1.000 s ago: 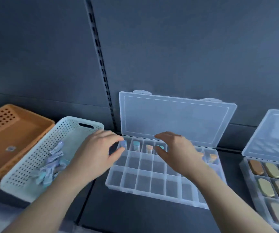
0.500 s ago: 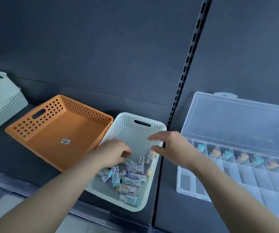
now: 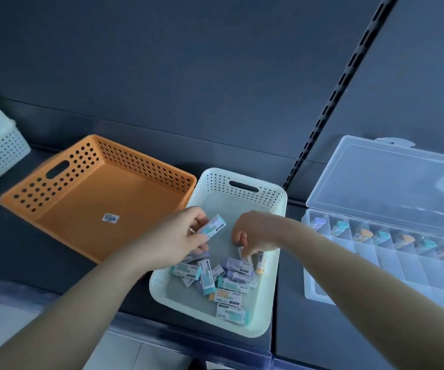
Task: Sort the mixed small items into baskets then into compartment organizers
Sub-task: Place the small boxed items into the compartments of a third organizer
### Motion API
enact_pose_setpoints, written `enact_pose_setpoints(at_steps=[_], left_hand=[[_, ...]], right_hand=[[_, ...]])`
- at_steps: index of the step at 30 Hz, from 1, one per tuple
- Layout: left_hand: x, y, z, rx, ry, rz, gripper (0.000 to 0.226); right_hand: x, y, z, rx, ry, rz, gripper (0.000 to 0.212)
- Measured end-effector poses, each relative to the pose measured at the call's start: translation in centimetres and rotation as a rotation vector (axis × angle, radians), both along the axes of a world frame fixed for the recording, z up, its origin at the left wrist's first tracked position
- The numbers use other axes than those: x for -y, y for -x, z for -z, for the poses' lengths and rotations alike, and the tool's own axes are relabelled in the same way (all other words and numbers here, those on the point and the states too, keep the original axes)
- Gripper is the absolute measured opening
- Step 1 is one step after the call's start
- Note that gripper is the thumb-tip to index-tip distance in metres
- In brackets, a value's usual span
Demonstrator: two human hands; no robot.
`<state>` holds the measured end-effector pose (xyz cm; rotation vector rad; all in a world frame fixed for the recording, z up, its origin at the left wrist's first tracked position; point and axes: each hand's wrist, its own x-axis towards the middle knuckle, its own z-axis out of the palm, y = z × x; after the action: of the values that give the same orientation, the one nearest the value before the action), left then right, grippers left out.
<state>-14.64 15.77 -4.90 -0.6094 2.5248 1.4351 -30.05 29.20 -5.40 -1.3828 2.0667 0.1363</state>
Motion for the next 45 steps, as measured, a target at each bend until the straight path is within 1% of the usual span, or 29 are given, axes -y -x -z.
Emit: enact_pose_setpoints(at_steps=[1, 2, 3, 5, 6, 7, 8, 10, 13, 16, 17, 19, 21, 23, 25, 27, 28, 30, 31, 32, 34, 36, 39, 41, 43, 45], left_hand=[[-0.2, -0.2, -0.1, 0.002, -0.118, -0.025, 0.019], [-0.4, -0.2, -0.1, 0.019, -0.177, -0.034, 0.019], [-0.7, -0.2, -0.1, 0.033, -0.224, -0.046, 0.014], [-1.1, 0.1, 0.4, 0.060, -0.258, -0.063, 0.003], [-1.1, 0.4, 0.7, 0.083, -0.239, -0.053, 0.010], [-1.0, 0.6, 0.9, 0.107, -0.208, -0.037, 0.022], [-1.1, 0.8, 1.1, 0.133, -0.153, -0.007, 0.028], [-1.3, 1.2, 1.4, 0.130, -0.042, 0.045, 0.026], [-2.0, 2.2, 1.8, 0.134, 0.051, 0.125, 0.019], [-3.0, 3.4, 2.6, 0.199, 0.126, 0.251, 0.037], [-3.3, 3.8, 2.8, 0.215, 0.175, 0.289, 0.038], [-3.5, 4.3, 3.5, 0.214, 0.266, 0.336, 0.030], [-3.6, 4.4, 3.8, 0.204, 0.327, 0.337, 0.025], [-3.5, 4.0, 3.5, 0.190, 0.338, 0.300, 0.024], [-3.1, 3.0, 2.4, 0.143, 0.358, 0.249, 0.024], [-2.4, 1.6, 0.8, 0.067, 0.389, 0.187, 0.022], [-1.9, 0.8, 0.0, 0.031, 0.402, 0.158, 0.019], [-0.9, -1.1, -1.3, -0.017, 0.360, 0.081, 0.012], [-0.4, -2.0, -1.6, -0.034, 0.296, 0.029, 0.010], [0.0, -2.7, -1.8, -0.054, 0.218, -0.025, 0.010], [0.5, -4.0, -1.7, -0.094, 0.087, -0.119, 0.009], [0.6, -4.9, -1.5, -0.108, 0.013, -0.193, 0.011], [0.4, -5.9, -1.1, -0.130, -0.059, -0.275, 0.012], [0.3, -6.2, -1.1, -0.154, -0.126, -0.320, 0.012], [0.3, -6.4, -1.1, -0.184, -0.186, -0.343, 0.013], [0.3, -6.5, -1.2, -0.188, -0.189, -0.335, 0.016]], right_hand=[[0.1, 0.0, 0.0, 0.010, -0.009, -0.008, 0.026], [0.1, 0.1, -0.1, 0.019, -0.014, -0.018, 0.025], [0.1, 0.1, 0.0, 0.029, -0.018, -0.026, 0.024], [0.0, 0.3, 0.1, 0.039, -0.025, -0.042, 0.021], [-0.2, 0.4, 0.1, 0.042, -0.024, -0.045, 0.018], [-0.3, 0.5, 0.1, 0.053, -0.017, -0.043, 0.015], [-0.4, 0.5, 0.1, 0.068, -0.007, -0.042, 0.012], [-0.6, 0.6, -0.4, 0.100, 0.021, -0.046, 0.011], [-1.3, 1.5, -1.6, 0.164, 0.086, 0.020, 0.018], [-2.5, 2.8, -2.8, 0.178, 0.176, 0.106, 0.017], [-2.9, 3.1, -3.2, 0.169, 0.206, 0.127, 0.019], [-3.5, 3.4, -3.6, 0.154, 0.257, 0.166, 0.026], [-3.9, 3.3, -3.6, 0.155, 0.273, 0.207, 0.031], [-4.1, 3.1, -3.3, 0.155, 0.289, 0.238, 0.035], [-4.2, 2.5, -3.0, 0.165, 0.321, 0.286, 0.034], [-4.1, 1.7, -2.5, 0.225, 0.354, 0.361, 0.030], [-4.0, 1.1, -2.3, 0.289, 0.368, 0.396, 0.028], [-3.4, -0.5, -1.6, 0.425, 0.374, 0.440, 0.028], [-3.0, -1.4, -1.3, 0.462, 0.363, 0.437, 0.029], [-2.6, -2.3, -0.9, 0.459, 0.342, 0.407, 0.029], [-1.7, -3.9, 0.1, 0.390, 0.289, 0.308, 0.036], [-1.0, -5.2, 1.0, 0.338, 0.235, 0.215, 0.043], [-0.5, -6.5, 1.9, 0.313, 0.203, 0.186, 0.056], [-0.4, -6.8, 1.9, 0.308, 0.217, 0.210, 0.053], [-0.4, -6.9, 1.7, 0.330, 0.242, 0.258, 0.041], [-0.7, -6.8, 1.4, 0.342, 0.274, 0.303, 0.032]])
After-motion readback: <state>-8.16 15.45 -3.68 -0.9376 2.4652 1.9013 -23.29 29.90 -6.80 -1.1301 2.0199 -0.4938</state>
